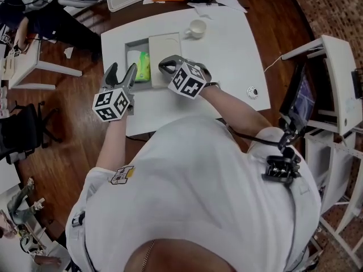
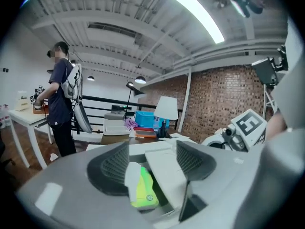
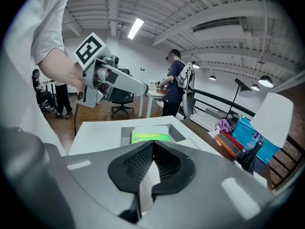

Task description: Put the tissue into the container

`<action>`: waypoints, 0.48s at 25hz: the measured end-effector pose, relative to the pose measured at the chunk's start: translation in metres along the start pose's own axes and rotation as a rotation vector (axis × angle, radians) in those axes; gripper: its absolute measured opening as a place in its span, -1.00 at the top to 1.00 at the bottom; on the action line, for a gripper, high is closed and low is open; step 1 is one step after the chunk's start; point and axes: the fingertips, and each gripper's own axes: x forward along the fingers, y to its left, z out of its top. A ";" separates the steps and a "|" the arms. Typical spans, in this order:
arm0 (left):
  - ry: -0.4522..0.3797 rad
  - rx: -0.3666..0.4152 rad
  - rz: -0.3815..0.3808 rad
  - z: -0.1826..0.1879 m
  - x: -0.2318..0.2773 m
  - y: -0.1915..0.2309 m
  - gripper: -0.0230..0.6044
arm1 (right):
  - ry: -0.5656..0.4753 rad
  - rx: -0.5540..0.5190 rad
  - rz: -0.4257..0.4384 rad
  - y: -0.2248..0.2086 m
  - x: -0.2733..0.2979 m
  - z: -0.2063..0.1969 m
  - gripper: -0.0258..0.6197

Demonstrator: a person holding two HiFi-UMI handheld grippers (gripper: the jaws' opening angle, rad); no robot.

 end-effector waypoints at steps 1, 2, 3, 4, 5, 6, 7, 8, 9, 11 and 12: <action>-0.022 -0.003 -0.009 -0.001 -0.007 -0.003 0.06 | -0.002 0.007 -0.003 0.003 -0.002 -0.001 0.92; -0.035 -0.006 -0.017 -0.004 -0.013 -0.005 0.19 | -0.004 0.015 -0.007 0.006 -0.004 -0.001 0.92; -0.040 -0.009 -0.022 -0.010 -0.019 -0.007 0.27 | -0.007 0.024 -0.010 0.011 -0.006 -0.002 0.92; -0.037 -0.012 -0.025 -0.019 -0.026 -0.008 0.35 | -0.009 0.033 -0.012 0.016 -0.008 -0.003 0.92; -0.032 -0.017 -0.027 -0.029 -0.032 -0.009 0.48 | -0.011 0.042 -0.013 0.024 -0.010 -0.004 0.92; -0.024 -0.022 -0.028 -0.041 -0.039 -0.010 0.62 | -0.013 0.051 -0.011 0.032 -0.011 -0.007 0.92; -0.011 -0.029 -0.032 -0.055 -0.044 -0.012 0.77 | -0.014 0.059 -0.008 0.040 -0.012 -0.009 0.92; 0.009 -0.036 -0.037 -0.070 -0.048 -0.013 0.93 | -0.013 0.067 -0.002 0.048 -0.013 -0.013 0.92; 0.038 -0.045 -0.044 -0.087 -0.051 -0.015 0.93 | -0.010 0.074 0.006 0.056 -0.013 -0.018 0.92; 0.105 -0.063 -0.062 -0.124 -0.055 -0.024 0.93 | 0.003 0.089 0.031 0.075 -0.015 -0.033 0.92; 0.136 -0.069 -0.068 -0.142 -0.059 -0.030 0.93 | 0.012 0.093 0.046 0.085 -0.017 -0.041 0.92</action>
